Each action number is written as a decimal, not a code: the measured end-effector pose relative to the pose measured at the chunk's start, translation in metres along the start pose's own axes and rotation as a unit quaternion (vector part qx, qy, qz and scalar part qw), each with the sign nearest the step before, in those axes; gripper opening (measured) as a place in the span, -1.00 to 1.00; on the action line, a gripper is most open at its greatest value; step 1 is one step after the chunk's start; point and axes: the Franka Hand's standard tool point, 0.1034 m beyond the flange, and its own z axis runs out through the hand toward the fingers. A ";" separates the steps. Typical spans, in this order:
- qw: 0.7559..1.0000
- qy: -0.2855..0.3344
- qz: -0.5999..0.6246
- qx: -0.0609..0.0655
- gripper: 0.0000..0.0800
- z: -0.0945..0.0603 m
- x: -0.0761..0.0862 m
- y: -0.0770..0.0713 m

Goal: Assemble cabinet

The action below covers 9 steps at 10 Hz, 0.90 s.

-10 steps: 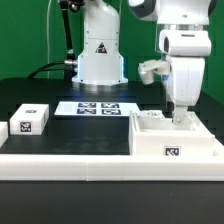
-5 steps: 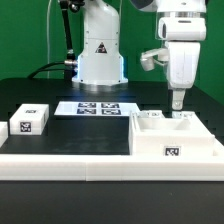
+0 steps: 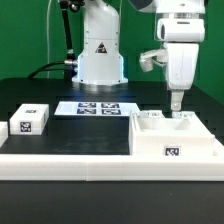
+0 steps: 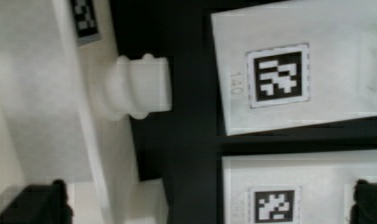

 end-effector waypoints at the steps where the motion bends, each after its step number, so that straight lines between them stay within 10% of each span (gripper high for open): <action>1: 1.000 0.001 -0.001 0.005 0.99 0.004 0.000 -0.014; 9: 0.999 0.006 0.037 0.022 0.99 0.019 0.019 -0.047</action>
Offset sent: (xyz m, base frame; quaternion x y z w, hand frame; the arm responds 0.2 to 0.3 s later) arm -0.0296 0.0238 -0.0010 -0.0013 0.0058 0.0400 0.9992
